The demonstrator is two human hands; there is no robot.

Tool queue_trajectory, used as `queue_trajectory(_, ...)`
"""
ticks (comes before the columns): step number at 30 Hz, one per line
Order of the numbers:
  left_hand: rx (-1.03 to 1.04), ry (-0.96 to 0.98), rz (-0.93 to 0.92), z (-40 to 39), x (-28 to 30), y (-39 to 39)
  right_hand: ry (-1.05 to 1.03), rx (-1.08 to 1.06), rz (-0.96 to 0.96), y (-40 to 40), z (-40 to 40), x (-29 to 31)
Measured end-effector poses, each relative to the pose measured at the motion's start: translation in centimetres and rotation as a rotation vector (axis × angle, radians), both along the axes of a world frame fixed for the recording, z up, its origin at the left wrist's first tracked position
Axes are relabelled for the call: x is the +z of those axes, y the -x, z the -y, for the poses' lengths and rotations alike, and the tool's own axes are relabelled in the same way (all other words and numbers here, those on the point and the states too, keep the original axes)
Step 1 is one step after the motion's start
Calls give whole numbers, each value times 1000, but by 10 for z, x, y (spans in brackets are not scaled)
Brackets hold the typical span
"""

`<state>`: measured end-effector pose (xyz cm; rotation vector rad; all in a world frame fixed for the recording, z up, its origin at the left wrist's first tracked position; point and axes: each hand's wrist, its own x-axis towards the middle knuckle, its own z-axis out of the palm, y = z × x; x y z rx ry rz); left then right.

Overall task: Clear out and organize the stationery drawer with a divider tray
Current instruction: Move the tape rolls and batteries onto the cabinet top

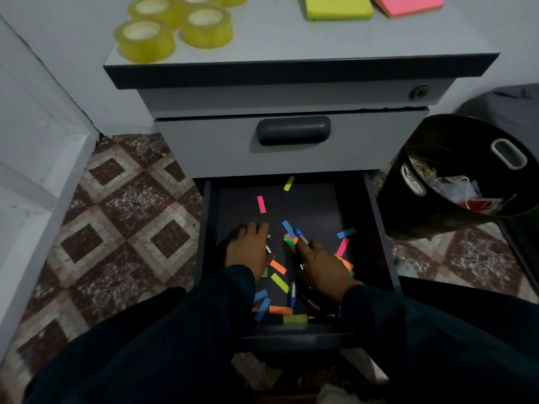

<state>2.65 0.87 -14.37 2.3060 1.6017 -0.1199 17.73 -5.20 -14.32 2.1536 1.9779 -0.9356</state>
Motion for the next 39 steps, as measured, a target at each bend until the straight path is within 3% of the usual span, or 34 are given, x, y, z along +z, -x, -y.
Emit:
queue_trajectory(9, 93, 43, -45, -10, -4, 2, 28, 120, 32, 1, 3, 9)
queue_trajectory(25, -112, 98, 46, -8, -5, 0, 26, 185, -7, -1, 8, 6)
queue_trajectory(39, -156, 98, -66, -10, -4, 3, 34, 142, 40, 0, 3, -1)
